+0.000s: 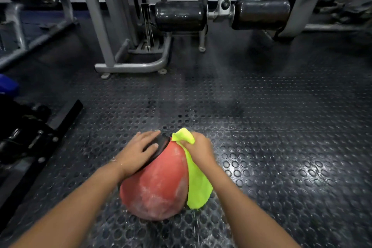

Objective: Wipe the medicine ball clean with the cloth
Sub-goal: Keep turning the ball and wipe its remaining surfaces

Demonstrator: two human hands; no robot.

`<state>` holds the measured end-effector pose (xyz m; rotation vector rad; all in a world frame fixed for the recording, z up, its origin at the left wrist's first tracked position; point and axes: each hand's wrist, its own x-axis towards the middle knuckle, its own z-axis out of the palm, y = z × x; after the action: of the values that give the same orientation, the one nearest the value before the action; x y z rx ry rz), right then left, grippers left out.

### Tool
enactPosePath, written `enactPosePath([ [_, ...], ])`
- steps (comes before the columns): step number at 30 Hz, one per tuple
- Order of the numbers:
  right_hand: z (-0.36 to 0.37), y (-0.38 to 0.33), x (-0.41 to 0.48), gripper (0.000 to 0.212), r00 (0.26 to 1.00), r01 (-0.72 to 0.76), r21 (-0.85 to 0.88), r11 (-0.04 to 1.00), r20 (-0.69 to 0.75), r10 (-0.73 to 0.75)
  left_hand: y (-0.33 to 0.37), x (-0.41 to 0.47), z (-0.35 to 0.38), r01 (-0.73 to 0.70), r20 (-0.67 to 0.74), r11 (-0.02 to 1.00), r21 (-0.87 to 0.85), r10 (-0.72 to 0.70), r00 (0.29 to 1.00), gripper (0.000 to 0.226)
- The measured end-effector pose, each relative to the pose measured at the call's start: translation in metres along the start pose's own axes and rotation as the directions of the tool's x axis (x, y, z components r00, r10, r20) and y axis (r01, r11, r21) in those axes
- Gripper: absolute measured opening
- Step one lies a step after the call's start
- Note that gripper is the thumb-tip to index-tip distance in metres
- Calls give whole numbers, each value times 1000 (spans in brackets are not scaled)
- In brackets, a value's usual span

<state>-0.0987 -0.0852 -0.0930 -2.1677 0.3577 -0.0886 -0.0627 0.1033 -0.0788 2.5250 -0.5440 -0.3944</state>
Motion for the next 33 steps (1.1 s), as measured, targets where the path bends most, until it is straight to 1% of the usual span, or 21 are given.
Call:
enactPosePath([
  [1, -3, -2, 0, 19, 1000, 0, 22, 1000, 9, 0, -4, -4, 4, -38, 9, 996, 87, 37, 999, 73],
  [2, -5, -4, -2, 14, 1000, 5, 44, 999, 22, -6, -4, -8, 9, -45, -33, 987, 155, 50, 998, 79],
  [3, -8, -5, -8, 11, 999, 24, 64, 998, 26, -26, -4, -8, 14, -33, -96, 982, 184, 51, 994, 80],
  [5, -12, -3, -27, 16, 996, 89, 102, 991, 22, -92, 1, -3, 19, -24, -173, 981, 193, 58, 983, 79],
  [7, -15, 0, -44, 13, 990, 129, 146, 981, 42, -136, 4, 5, 18, -24, -175, 985, 168, 54, 983, 78],
  [9, -17, -1, -40, 13, 993, 112, 130, 985, 33, -117, 5, 12, 17, -8, -159, 988, 155, 33, 987, 70],
  [10, -16, -4, -29, 15, 995, 93, 120, 988, 16, -95, 6, 15, 18, 23, -147, 988, 153, 0, 989, 62],
  [12, -11, -11, -6, 4, 998, 54, 28, 998, -11, -54, 12, 20, 18, 124, -154, 982, 145, -102, 983, 47],
  [13, -7, -16, -1, 10, 997, 71, -34, 997, -31, -72, 14, 23, 17, 177, -178, 976, 125, -154, 972, 42],
  [15, 0, -21, -6, 18, 985, 157, -115, 981, -56, -164, 17, 30, 14, 284, -204, 957, 52, -268, 942, 42],
  [17, 1, -21, -27, 19, 963, 265, -103, 959, -20, -269, 15, 36, 13, 371, -205, 929, 7, -362, 910, 43],
  [19, -2, -17, -43, 17, 954, 301, -30, 953, 18, -300, 12, 43, 13, 414, -191, 910, -23, -410, 892, 45],
  [20, -4, -16, -41, 17, 962, 274, 10, 962, 4, -274, 10, 45, 13, 394, -172, 919, -32, -393, 903, 46],
  [22, -6, -18, -21, 20, 978, 206, 33, 978, -48, -204, 5, 43, 10, 262, -139, 962, -78, -270, 953, 50],
  [23, -6, -19, -10, 22, 980, 190, 16, 982, -61, -189, 2, 40, 8, 168, -135, 978, -120, -184, 974, 51],
  [25, -2, -20, 5, 23, 979, 190, -49, 980, -67, -193, -2, 29, 6, 43, -151, 983, -178, -71, 986, 43],
  [27, 4, -16, 1, 23, 976, 203, -111, 973, -62, -211, -5, 20, 8, -2, -221, 993, -120, -25, 975, 39],
  [29, 3, -9, -14, 23, 958, 279, -118, 953, -39, -285, -4, 19, 8, -6, -258, 997, -77, -14, 966, 38],
  [31, -4, -4, -26, 24, 936, 351, -73, 934, 14, -351, -4, 23, 7, -21, -237, 996, -88, 0, 972, 38],
  [32, -8, -3, -25, 23, 935, 355, -42, 934, 46, -353, -5, 24, 6, -8, -224, 993, -114, -18, 974, 38],
  [33, -11, -1, -20, 20, 943, 326, -9, 945, 66, -325, -4, 25, 5, 8, -223, 989, -146, -41, 974, 38],
])
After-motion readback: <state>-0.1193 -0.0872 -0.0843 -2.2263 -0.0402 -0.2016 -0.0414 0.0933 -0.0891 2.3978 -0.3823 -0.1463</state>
